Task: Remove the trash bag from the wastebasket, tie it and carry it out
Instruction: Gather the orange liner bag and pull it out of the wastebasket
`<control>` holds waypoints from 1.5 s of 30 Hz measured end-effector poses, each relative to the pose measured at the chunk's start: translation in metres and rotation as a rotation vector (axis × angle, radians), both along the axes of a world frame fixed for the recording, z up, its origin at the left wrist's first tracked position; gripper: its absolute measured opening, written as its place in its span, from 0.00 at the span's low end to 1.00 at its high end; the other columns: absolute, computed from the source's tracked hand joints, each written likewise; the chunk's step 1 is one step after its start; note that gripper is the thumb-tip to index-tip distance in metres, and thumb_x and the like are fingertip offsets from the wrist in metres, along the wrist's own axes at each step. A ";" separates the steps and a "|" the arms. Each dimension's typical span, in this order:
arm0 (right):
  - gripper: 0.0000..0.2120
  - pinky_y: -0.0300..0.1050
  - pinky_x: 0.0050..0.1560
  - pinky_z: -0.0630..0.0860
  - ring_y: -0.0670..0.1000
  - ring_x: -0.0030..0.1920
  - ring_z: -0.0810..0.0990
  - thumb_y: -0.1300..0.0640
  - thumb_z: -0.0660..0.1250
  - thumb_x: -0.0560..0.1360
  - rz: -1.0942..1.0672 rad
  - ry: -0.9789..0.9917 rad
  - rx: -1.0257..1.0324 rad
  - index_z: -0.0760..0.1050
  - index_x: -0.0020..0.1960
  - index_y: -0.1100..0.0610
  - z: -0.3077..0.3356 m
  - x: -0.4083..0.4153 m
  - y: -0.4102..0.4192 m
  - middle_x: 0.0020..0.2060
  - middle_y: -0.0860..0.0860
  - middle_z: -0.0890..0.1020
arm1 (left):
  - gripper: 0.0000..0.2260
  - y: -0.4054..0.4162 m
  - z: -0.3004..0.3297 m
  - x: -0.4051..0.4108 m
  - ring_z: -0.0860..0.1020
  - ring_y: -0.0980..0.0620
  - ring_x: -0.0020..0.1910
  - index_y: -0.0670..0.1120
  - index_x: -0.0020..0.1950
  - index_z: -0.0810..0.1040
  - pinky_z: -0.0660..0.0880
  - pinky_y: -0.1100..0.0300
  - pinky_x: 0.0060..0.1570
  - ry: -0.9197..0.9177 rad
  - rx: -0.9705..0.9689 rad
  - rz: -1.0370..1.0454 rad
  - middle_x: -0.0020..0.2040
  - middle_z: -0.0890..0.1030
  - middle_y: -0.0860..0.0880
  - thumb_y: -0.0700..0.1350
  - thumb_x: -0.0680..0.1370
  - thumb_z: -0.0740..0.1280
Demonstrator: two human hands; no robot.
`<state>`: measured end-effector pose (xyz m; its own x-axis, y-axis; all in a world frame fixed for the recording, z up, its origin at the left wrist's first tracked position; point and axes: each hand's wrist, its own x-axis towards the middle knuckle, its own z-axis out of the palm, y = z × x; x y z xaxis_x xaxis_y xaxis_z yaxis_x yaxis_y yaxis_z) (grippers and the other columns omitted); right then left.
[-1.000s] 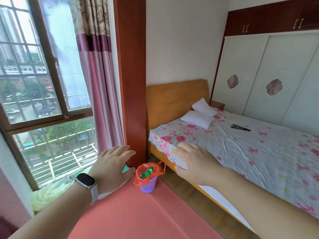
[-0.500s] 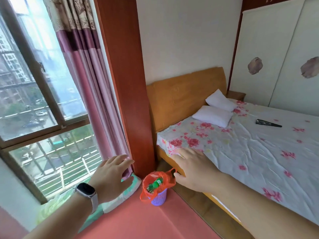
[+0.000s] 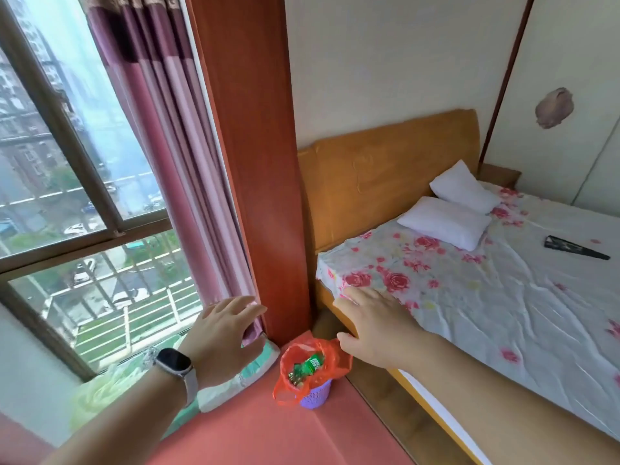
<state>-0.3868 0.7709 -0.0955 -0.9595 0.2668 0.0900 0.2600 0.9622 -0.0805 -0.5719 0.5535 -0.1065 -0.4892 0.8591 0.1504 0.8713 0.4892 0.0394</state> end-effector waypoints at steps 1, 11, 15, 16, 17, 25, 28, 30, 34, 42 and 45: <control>0.26 0.53 0.69 0.61 0.55 0.71 0.62 0.43 0.58 0.75 0.003 -0.011 -0.001 0.65 0.69 0.52 -0.004 -0.012 0.005 0.70 0.52 0.67 | 0.25 0.007 -0.006 -0.012 0.65 0.49 0.71 0.59 0.70 0.65 0.61 0.48 0.69 -0.016 -0.001 0.002 0.73 0.68 0.54 0.63 0.74 0.58; 0.27 0.53 0.68 0.64 0.54 0.68 0.66 0.40 0.54 0.73 -0.110 -0.110 -0.026 0.63 0.69 0.48 -0.024 -0.157 0.071 0.69 0.48 0.68 | 0.26 0.089 -0.056 -0.176 0.61 0.51 0.74 0.60 0.72 0.62 0.57 0.49 0.71 -0.158 -0.015 -0.025 0.75 0.64 0.55 0.63 0.75 0.56; 0.28 0.54 0.70 0.62 0.54 0.71 0.64 0.39 0.53 0.73 -0.161 -0.150 -0.026 0.62 0.71 0.48 -0.035 -0.216 0.096 0.73 0.49 0.66 | 0.25 0.119 -0.074 -0.248 0.63 0.51 0.73 0.59 0.72 0.63 0.60 0.48 0.70 -0.192 -0.019 -0.046 0.75 0.65 0.54 0.63 0.75 0.55; 0.28 0.54 0.70 0.63 0.54 0.70 0.64 0.39 0.53 0.73 -0.167 -0.157 -0.037 0.62 0.71 0.48 -0.040 -0.226 0.099 0.73 0.48 0.66 | 0.25 0.125 -0.079 -0.261 0.62 0.50 0.73 0.59 0.71 0.63 0.60 0.48 0.70 -0.200 -0.023 -0.049 0.74 0.65 0.54 0.63 0.75 0.55; 0.28 0.53 0.69 0.63 0.54 0.70 0.64 0.39 0.54 0.74 -0.168 -0.165 -0.051 0.62 0.71 0.48 -0.043 -0.233 0.100 0.72 0.48 0.66 | 0.25 0.131 -0.083 -0.269 0.62 0.50 0.73 0.59 0.71 0.63 0.60 0.48 0.70 -0.212 -0.030 -0.051 0.74 0.65 0.54 0.63 0.75 0.55; 0.26 0.52 0.68 0.63 0.53 0.69 0.64 0.41 0.55 0.75 -0.159 -0.232 -0.119 0.63 0.70 0.49 -0.076 -0.281 0.135 0.69 0.48 0.67 | 0.26 0.174 -0.129 -0.306 0.63 0.51 0.72 0.59 0.70 0.65 0.61 0.49 0.69 -0.292 -0.064 -0.073 0.73 0.67 0.54 0.64 0.74 0.55; 0.24 0.52 0.67 0.65 0.54 0.68 0.66 0.41 0.56 0.75 -0.144 -0.259 -0.135 0.65 0.68 0.50 -0.093 -0.294 0.152 0.67 0.49 0.69 | 0.26 0.188 -0.146 -0.309 0.63 0.50 0.73 0.58 0.71 0.65 0.62 0.50 0.70 -0.339 -0.094 -0.042 0.74 0.67 0.53 0.63 0.74 0.55; 0.23 0.53 0.66 0.66 0.54 0.67 0.67 0.42 0.56 0.75 -0.131 -0.287 -0.154 0.66 0.67 0.51 -0.109 -0.302 0.166 0.67 0.50 0.69 | 0.26 0.198 -0.161 -0.308 0.64 0.50 0.72 0.57 0.71 0.65 0.62 0.50 0.69 -0.374 -0.109 -0.016 0.73 0.67 0.53 0.62 0.74 0.55; 0.22 0.53 0.63 0.69 0.54 0.65 0.68 0.44 0.56 0.75 -0.113 -0.326 -0.216 0.67 0.66 0.52 -0.160 -0.319 0.197 0.65 0.50 0.70 | 0.23 0.224 -0.200 -0.310 0.67 0.50 0.69 0.57 0.69 0.67 0.65 0.51 0.66 -0.415 -0.123 0.030 0.70 0.70 0.54 0.59 0.74 0.58; 0.22 0.53 0.61 0.72 0.53 0.63 0.70 0.42 0.58 0.74 -0.158 -0.419 -0.378 0.65 0.67 0.48 -0.352 -0.330 0.240 0.64 0.47 0.70 | 0.21 0.256 -0.386 -0.303 0.72 0.50 0.63 0.56 0.66 0.70 0.70 0.53 0.59 -0.587 -0.300 0.140 0.64 0.74 0.55 0.57 0.74 0.57; 0.20 0.53 0.59 0.73 0.53 0.62 0.71 0.43 0.59 0.74 -0.187 -0.501 -0.400 0.66 0.64 0.48 -0.446 -0.319 0.246 0.61 0.47 0.71 | 0.20 0.255 -0.474 -0.290 0.74 0.50 0.60 0.56 0.65 0.71 0.72 0.54 0.56 -0.672 -0.376 0.209 0.62 0.76 0.55 0.57 0.75 0.58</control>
<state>-0.7054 1.0165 -0.5416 -0.7937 0.3533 -0.4952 0.5189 0.8181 -0.2480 -0.8620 0.8081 -0.5806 -0.5288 0.6740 -0.5158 0.6082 0.7248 0.3236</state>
